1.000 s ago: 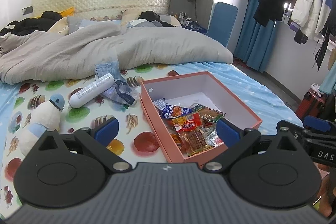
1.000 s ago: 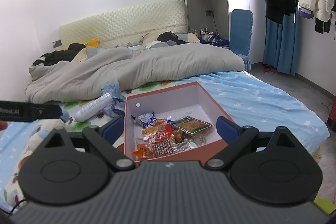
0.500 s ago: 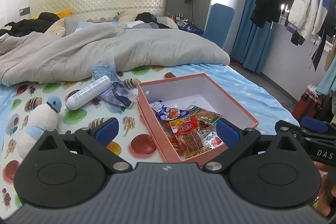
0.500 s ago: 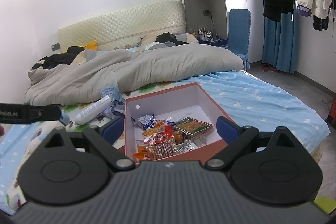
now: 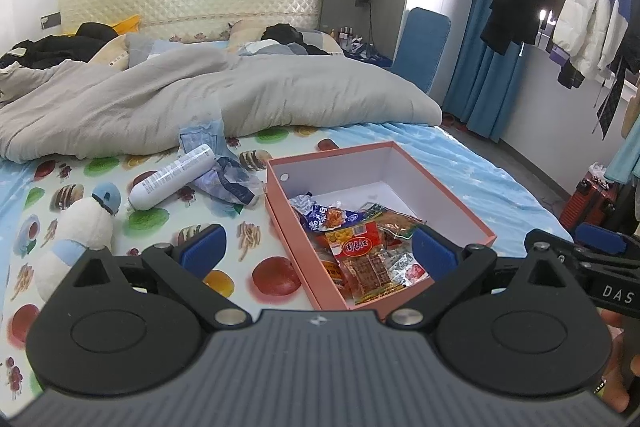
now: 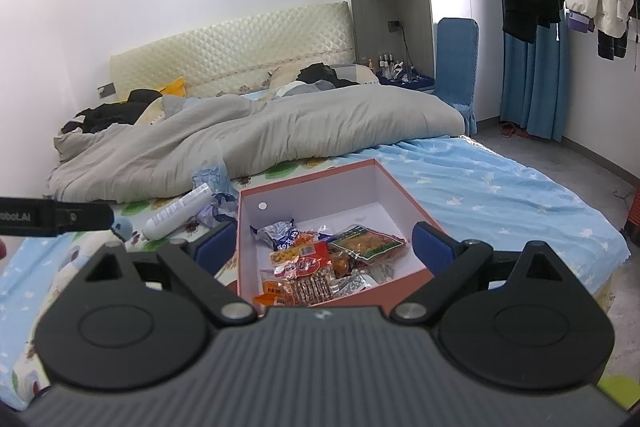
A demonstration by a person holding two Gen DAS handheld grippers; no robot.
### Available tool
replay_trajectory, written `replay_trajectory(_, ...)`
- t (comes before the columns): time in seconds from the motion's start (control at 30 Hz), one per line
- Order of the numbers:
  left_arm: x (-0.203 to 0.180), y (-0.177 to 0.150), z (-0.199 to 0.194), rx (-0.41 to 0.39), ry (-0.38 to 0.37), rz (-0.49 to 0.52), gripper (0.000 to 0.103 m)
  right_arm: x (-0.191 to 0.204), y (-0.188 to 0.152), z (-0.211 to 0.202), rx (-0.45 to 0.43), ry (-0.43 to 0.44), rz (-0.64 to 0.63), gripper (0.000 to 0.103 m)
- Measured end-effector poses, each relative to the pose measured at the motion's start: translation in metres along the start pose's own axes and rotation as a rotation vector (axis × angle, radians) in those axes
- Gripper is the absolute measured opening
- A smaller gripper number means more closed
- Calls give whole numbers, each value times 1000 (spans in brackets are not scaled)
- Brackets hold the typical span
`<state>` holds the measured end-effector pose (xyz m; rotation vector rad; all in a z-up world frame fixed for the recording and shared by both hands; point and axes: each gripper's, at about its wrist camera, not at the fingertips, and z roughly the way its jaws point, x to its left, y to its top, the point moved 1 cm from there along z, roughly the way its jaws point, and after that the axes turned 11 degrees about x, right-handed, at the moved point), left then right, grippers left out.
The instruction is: Organize snacks
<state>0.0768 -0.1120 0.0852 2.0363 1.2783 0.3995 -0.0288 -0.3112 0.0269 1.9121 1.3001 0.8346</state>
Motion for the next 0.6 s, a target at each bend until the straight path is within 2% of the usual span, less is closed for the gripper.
replay_trajectory(0.6,2,-1,0,4,13,2,101,3,0,0,3,-16,3,96)
